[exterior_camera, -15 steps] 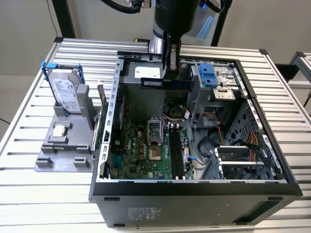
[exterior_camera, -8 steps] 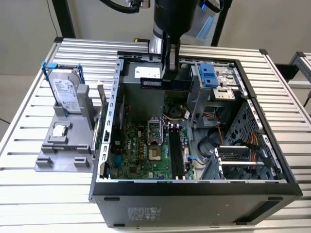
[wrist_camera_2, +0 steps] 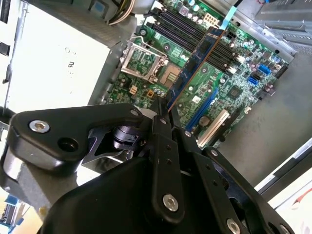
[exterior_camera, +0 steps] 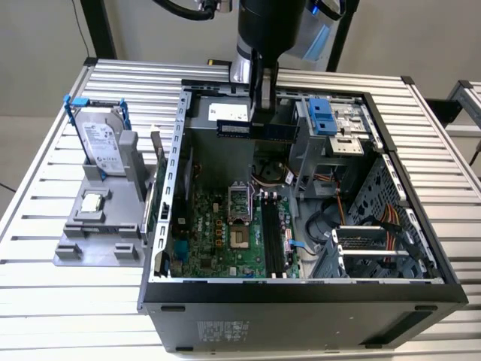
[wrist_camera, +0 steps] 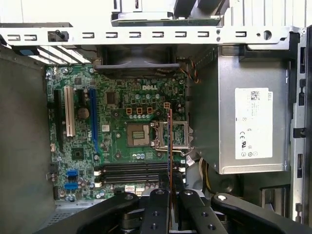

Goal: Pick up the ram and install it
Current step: 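Insert the ram into the slot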

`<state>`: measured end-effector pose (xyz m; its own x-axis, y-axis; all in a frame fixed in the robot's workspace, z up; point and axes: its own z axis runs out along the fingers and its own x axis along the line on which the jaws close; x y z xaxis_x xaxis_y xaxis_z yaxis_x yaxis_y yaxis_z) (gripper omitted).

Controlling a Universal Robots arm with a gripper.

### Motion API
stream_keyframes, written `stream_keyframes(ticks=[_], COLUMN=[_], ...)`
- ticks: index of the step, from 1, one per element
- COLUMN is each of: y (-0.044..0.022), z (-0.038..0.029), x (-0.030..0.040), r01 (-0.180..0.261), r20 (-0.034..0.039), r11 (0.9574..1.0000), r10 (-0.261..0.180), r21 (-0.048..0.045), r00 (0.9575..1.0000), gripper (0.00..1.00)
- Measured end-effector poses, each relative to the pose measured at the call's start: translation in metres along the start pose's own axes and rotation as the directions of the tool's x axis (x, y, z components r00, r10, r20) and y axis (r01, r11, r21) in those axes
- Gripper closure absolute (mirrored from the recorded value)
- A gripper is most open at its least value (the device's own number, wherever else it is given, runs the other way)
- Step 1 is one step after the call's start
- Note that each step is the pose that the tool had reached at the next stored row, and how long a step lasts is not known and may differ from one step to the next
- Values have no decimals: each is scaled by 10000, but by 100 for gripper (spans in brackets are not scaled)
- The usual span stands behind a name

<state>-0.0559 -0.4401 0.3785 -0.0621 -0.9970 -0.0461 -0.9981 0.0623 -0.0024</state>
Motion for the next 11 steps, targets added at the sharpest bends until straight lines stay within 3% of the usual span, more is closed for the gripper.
stream_keyframes(ticks=[6, 11], y=[0, 0], z=[0, 0], x=[0, 0], r01=[-423, -1012], r20=[-1, -1], r11=[9991, 9949], r10=[423, 1012], r21=[19, 46], r00=[9991, 9949], gripper=[100, 100])
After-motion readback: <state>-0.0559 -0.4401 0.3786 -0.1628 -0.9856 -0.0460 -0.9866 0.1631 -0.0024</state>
